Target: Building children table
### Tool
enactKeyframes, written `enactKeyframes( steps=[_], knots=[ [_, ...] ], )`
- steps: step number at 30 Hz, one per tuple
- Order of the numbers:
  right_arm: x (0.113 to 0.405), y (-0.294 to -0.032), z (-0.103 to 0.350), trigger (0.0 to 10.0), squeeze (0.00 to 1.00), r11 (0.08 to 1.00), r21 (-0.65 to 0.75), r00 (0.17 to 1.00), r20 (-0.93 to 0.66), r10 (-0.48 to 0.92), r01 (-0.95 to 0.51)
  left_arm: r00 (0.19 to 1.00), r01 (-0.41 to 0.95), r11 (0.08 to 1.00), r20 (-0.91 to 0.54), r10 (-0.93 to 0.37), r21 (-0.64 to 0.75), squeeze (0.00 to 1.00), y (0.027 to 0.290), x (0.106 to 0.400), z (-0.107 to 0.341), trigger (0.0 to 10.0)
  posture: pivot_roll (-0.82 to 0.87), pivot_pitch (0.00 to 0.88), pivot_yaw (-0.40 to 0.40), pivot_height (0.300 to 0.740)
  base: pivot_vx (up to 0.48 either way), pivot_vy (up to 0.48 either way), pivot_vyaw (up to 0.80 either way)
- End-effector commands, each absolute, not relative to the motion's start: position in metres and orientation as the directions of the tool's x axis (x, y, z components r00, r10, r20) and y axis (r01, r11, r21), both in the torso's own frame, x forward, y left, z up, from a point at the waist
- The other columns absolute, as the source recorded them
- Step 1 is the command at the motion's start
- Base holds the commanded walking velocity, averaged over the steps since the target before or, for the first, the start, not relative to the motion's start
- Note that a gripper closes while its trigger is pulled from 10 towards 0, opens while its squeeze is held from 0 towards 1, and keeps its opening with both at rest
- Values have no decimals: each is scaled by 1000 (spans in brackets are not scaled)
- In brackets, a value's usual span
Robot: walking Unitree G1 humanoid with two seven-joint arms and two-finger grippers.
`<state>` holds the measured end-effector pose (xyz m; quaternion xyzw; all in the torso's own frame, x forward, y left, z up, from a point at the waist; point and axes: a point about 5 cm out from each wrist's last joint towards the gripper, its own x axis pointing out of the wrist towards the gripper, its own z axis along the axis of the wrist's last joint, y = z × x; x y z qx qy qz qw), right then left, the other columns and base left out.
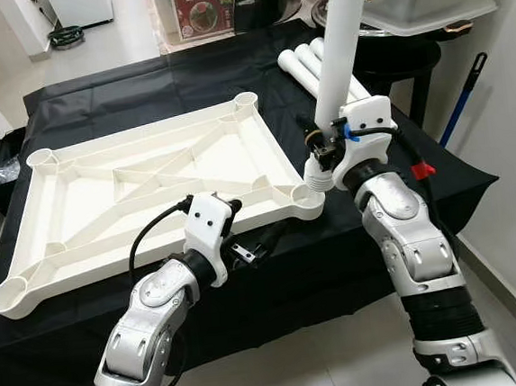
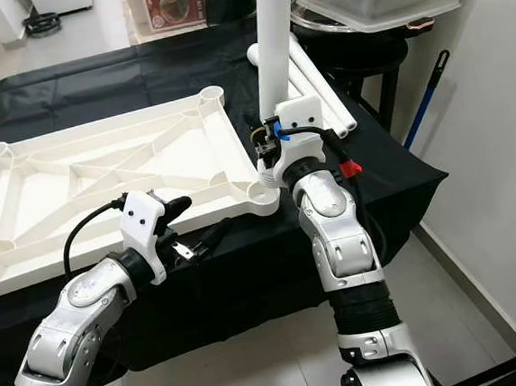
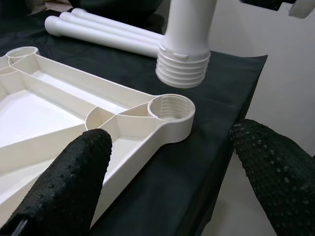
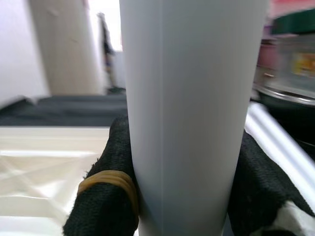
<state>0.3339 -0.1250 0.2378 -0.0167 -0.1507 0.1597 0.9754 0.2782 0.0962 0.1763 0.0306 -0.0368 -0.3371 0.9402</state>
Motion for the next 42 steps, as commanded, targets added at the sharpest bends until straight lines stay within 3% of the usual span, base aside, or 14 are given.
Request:
enactKeyframes(
  steps=[1, 14, 18, 20, 25, 30, 34, 37, 42],
  knots=[
    [327, -121, 237, 10000, 0, 912, -56, 860, 311, 403, -407, 763, 639, 762, 35, -645, 100, 0, 93, 278, 174, 10000, -35, 123, 27, 740, 0, 0, 0],
    [327, -130, 229, 10000, 0, 862, -99, 811, 301, 502, -497, 783, 615, 776, 12, -622, 141, 0, 98, 287, 169, 10000, -38, 127, 26, 740, 0, 0, 0],
    [326, -127, 229, 10000, 0, 841, -119, 788, 301, 537, -528, 778, 618, 757, -27, -628, 212, 0, 97, 293, 164, 10000, -38, 131, 25, 740, 0, 0, 0],
    [326, -126, 233, 10000, 0, 823, -120, 767, 309, 563, -555, 759, 627, 659, -136, -637, 415, 0, 96, 311, 155, 10000, -40, 139, 29, 740, 0, 0, 0],
    [325, -124, 236, 10000, 0, 813, -112, 755, 318, 574, -571, 742, 635, 623, -135, -657, 456, 0, 89, 324, 162, 10000, -44, 150, 34, 740, 0, 0, 0],
    [320, -125, 235, 10000, 0, 810, -96, 756, 312, 576, -578, 648, 705, 503, -163, -744, 500, 0, 65, 339, 168, 10000, -55, 172, 46, 740, 0, 0, 0],
    [319, -129, 234, 10000, 0, 820, -97, 767, 306, 563, -563, 628, 716, 477, -172, -759, 509, 0, 61, 342, 168, 10000, -63, 186, 56, 740, 0, 0, 0],
    [318, -139, 230, 10000, 0, 856, -102, 809, 287, 514, -507, 553, 772, 404, -205, -808, 491, 0, 55, 346, 169, 10000, -72, 198, 65, 740, 0, 0, 0],
    [322, -157, 231, 10000, 0, 899, -121, 856, 273, 439, -422, 549, 779, 378, -252, -797, 501, 0, 68, 355, 171, 10000, -72, 201, 66, 740, 0, 0, 0]
  ],
)
